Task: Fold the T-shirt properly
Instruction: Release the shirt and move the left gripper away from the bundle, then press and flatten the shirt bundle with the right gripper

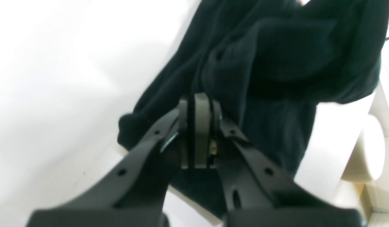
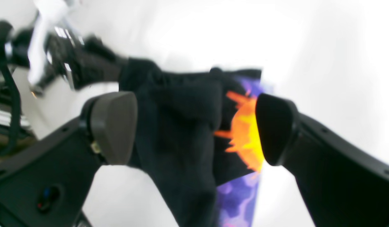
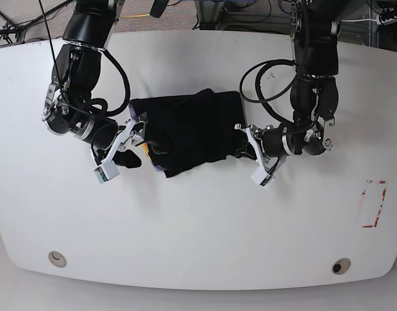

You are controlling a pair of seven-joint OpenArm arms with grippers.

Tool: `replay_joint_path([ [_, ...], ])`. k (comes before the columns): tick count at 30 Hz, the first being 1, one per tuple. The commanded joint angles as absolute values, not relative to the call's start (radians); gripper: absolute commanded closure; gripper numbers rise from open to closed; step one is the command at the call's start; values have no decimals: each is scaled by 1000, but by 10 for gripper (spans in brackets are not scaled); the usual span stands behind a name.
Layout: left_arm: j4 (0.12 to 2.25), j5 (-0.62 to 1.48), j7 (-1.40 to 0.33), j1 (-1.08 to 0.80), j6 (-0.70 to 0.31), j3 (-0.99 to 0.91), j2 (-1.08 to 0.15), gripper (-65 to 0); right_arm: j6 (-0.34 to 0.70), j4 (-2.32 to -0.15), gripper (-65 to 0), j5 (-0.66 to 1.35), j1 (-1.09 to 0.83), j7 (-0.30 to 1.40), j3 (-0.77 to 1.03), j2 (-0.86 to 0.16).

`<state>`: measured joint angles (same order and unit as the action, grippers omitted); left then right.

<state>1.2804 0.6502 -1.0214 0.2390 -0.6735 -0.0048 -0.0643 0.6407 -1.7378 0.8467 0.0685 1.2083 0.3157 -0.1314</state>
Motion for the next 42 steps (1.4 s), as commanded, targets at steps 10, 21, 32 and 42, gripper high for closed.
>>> replay_joint_path([
  [10,1429,677,-1004,249,-680,-24,-217,-11,674,-1704,-555,880,70,1184,249,-143],
  [21,1461,677,-1007,194,-682,-222,-335,-11,667,-1794,-406,880,31,1184,54,-101],
  [32,1478,677,-1007,163,-682,-234,-375,-11,670,-1899,-403,878,22,1184,-159,-107],
  [42,1478,677,-1007,131,-682,-229,-372,-13,665,-1900,-403,843,77,1179,-114,-117],
])
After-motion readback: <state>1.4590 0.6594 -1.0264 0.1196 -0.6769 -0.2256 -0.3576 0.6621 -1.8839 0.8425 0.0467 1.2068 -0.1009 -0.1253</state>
